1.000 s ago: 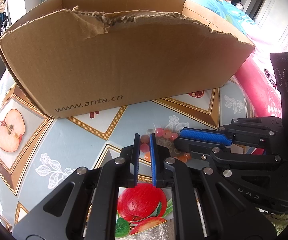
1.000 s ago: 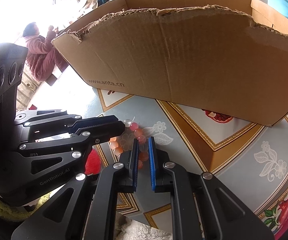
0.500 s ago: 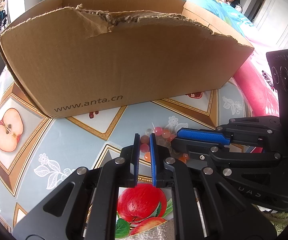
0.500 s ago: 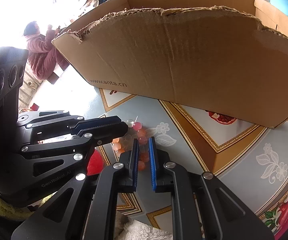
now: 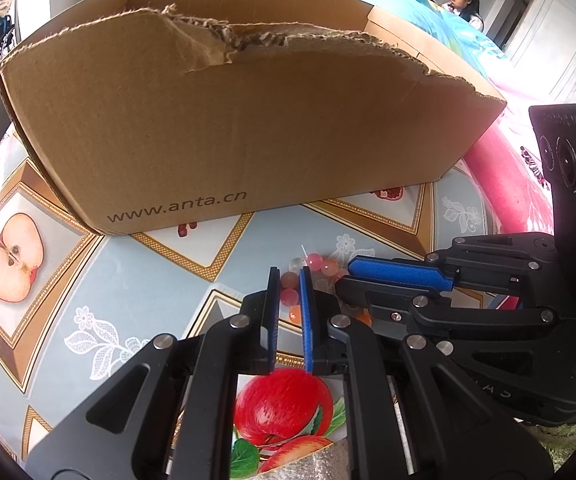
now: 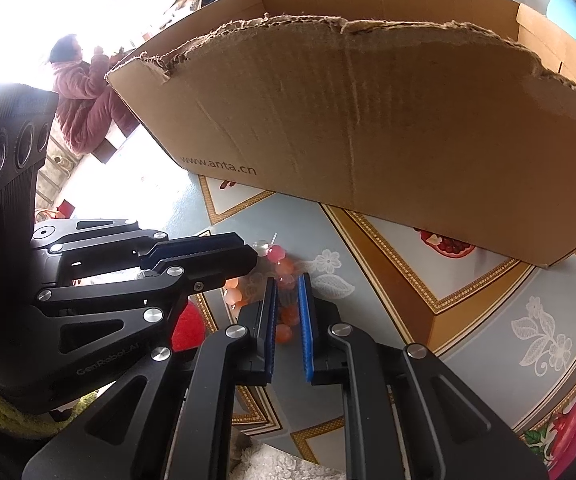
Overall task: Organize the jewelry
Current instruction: 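Close the right tool on the bead bracelet while the left tool closes beside it, then lift the bead bracelet with the right tool and carry it over the box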
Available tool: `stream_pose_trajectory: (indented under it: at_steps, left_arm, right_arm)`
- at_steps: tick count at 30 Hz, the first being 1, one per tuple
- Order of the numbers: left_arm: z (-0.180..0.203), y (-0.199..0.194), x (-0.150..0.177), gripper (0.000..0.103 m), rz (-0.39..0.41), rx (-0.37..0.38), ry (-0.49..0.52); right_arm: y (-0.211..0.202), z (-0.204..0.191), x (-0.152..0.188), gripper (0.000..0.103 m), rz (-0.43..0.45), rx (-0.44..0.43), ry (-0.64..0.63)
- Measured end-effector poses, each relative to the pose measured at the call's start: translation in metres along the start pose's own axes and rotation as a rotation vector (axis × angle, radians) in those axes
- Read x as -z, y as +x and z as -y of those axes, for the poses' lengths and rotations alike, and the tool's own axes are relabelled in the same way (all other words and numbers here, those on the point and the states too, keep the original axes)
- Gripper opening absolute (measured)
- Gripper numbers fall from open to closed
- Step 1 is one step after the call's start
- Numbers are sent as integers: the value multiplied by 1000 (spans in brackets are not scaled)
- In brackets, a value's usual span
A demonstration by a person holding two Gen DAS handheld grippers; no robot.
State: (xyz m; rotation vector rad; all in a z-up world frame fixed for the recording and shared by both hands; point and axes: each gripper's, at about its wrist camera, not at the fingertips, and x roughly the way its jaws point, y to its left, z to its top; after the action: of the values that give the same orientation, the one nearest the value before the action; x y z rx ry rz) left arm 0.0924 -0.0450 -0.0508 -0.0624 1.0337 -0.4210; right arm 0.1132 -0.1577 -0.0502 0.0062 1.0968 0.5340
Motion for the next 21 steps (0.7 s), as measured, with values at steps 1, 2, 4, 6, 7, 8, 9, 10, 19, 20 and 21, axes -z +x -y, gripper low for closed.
stream_pose_trajectory:
  at_steps: [1,2,4,6,7,8,9,10,19,20,21]
  left_arm:
    - [0,0,0,9,3,1,-3]
    - [0,0,1,9,7,2,-4]
    - [0,0,1,9,14,0,-1]
    - [2,0,1,8,23,2,11]
    - [2,0,1,8,25,4,18]
    - [2,1,1,8,24,9,17]
    - [1,0,0,8,25,18,11]
    - [1,-1,0,8,30,29,7]
    - [5,-35,-8,8,92,128,6]
    - [6,-43,-11,8,105,148,6]
    - [8,-51,-13,8,119,162,12]
  right_arm:
    - [0,0,0,10,0,1,3]
    - [0,0,0,10,-1,2,5]
    - [0,0,0,10,1,4,6]
    - [-1,1,0,10,6,7,14]
    - [-1,2,1,10,9,7,22]
    - [-2,3,1,10,13,3,29]
    - [-5,4,1,10,18,-1,34]
    - [-6,4,1,10,25,0,36]
    - [-46,8,2,9,101,-1,42]
    - [-54,7,2,9,117,-4,44]
    - [-62,7,1,9,133,-7,45]
